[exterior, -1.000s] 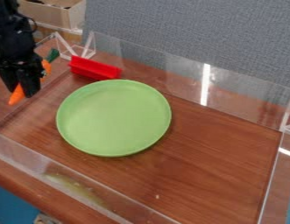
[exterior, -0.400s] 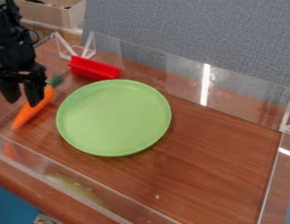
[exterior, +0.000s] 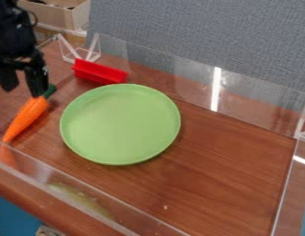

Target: Put the carrot on the left side

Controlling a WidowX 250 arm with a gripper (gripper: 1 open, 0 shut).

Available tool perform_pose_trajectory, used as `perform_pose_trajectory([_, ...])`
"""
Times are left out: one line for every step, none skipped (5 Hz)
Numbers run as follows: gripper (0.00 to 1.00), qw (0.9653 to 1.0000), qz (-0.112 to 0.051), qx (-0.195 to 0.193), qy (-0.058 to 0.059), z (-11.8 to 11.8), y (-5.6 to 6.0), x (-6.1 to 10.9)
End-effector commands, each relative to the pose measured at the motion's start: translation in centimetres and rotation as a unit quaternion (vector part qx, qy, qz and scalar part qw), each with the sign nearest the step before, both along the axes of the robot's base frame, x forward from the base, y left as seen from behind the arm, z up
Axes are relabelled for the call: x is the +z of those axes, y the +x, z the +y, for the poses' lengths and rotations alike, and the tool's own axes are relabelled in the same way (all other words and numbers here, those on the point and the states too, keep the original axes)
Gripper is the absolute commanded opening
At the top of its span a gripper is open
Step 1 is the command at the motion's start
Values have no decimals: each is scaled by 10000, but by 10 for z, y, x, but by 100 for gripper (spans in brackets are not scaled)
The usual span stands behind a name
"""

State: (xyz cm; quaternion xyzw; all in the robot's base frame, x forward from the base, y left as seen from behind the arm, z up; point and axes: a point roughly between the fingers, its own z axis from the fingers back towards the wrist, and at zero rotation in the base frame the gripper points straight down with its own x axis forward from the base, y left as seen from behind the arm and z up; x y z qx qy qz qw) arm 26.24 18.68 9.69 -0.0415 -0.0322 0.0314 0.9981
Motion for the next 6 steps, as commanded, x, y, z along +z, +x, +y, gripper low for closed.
perform_pose_trajectory([100,9981,-522,32,313,9,10,45])
perform_pose_trajectory([100,9966,-705,-265,326,8,18,58])
perform_pose_trajectory([100,9942,-779,-680,311,5,26,58])
perform_pose_trajectory([100,9909,-798,-1044,307,3,29,59])
perform_pose_trajectory([100,9868,-808,-1372,303,1,31,58])
perform_pose_trajectory([100,9825,-807,-1655,286,4,34,56])
